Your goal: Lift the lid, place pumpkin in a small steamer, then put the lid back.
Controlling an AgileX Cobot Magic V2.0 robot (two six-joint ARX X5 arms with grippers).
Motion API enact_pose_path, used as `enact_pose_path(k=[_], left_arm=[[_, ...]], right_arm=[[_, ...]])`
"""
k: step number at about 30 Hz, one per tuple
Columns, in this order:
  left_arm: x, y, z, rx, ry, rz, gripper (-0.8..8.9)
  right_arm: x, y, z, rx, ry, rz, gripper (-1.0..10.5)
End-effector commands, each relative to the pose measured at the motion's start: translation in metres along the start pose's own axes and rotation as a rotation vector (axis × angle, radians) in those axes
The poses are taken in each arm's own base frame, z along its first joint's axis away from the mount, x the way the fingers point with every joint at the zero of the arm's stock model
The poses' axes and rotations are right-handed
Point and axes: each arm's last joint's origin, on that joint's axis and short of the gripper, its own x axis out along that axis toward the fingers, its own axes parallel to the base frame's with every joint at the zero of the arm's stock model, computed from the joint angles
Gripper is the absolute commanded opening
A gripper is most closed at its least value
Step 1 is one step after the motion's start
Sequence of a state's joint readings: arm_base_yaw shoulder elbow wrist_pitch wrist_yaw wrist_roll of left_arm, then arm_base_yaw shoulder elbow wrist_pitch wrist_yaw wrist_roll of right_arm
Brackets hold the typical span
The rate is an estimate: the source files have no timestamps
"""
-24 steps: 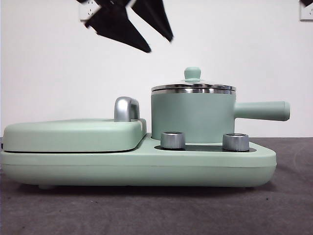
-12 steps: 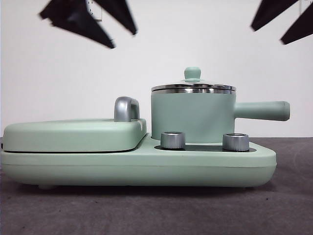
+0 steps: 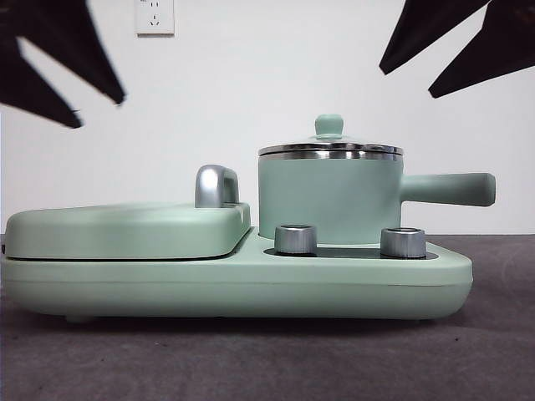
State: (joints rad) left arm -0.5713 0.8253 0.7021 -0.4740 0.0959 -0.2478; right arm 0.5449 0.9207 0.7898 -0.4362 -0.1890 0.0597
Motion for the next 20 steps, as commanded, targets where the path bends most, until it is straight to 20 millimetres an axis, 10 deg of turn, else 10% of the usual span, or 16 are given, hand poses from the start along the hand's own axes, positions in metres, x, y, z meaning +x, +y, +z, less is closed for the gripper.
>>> enact_pose_path(k=[1,6,8,9,20], left_arm=[[-0.0093,-0.0015,0.0027,-0.036,-0.042,-0.004,2.73],[-0.0163,-0.0019,0.0030,-0.009,-0.073,0.002,2.63],[-0.0163,-0.0019,0.0029,0.019,-0.072,0.004,-0.18],[-0.0163,-0.0019,0.0031,0.029,-0.074,0.004,0.25],[-0.0183,-0.0015,0.0009,0.039,-0.058,0.006,0.07]], right_arm=[[0.0023,0.0037,0.0012,-0.009,-0.005,0.022,3.6],[0.0017,0.0057,-0.0001,-0.009,0.007,0.045,3.4],[0.0017,0.0056,0.0000,-0.009,0.005,0.043,0.9],[0.0017,0.0056,0.0000,-0.012,0.005,0.043,-0.1],[0.0017,0.0070,0.0015,-0.011,-0.008,0.079,0.2]])
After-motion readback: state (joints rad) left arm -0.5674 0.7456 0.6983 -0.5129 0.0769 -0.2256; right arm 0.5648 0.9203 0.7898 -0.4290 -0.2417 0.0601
